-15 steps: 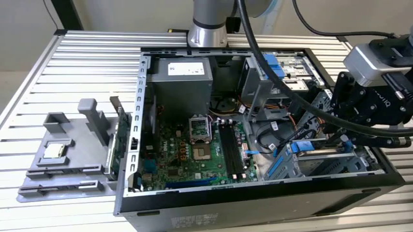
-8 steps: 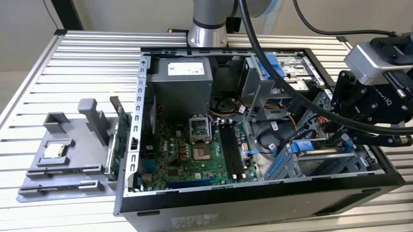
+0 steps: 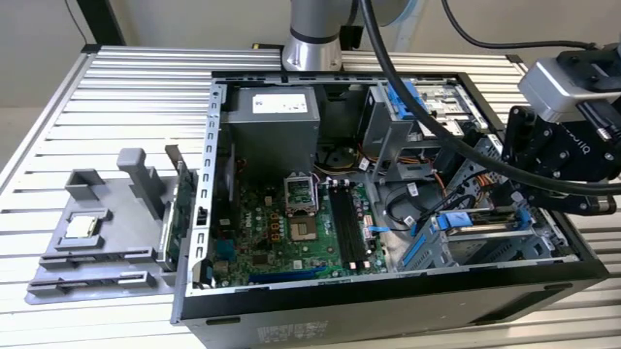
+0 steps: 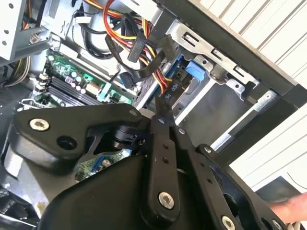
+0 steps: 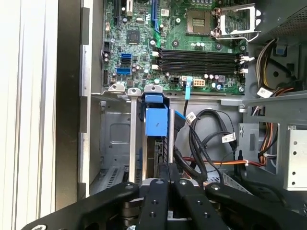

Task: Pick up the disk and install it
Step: 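Insert the first disk wire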

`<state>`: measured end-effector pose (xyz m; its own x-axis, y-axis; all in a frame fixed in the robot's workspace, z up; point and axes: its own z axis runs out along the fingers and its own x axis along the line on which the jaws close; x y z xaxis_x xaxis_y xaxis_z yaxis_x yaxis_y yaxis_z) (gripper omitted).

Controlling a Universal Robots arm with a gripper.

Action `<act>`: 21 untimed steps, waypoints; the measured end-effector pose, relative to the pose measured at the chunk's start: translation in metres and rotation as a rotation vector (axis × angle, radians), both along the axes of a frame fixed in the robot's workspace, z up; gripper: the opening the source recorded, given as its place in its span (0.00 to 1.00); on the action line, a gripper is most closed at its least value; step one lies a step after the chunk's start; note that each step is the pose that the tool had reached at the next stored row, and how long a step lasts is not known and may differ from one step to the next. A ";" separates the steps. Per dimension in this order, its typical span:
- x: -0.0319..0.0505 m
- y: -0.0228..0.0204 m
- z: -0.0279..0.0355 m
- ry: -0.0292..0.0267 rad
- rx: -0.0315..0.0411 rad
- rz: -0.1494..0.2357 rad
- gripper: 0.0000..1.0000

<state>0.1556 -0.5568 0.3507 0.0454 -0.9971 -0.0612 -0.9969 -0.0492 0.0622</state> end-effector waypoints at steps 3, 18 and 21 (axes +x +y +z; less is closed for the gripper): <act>0.0000 0.0001 0.0002 -0.0235 -0.0001 0.012 0.00; -0.0003 0.0000 0.0168 -0.0537 0.0000 0.038 0.00; -0.0003 0.0000 0.0169 -0.0537 0.0000 0.038 0.00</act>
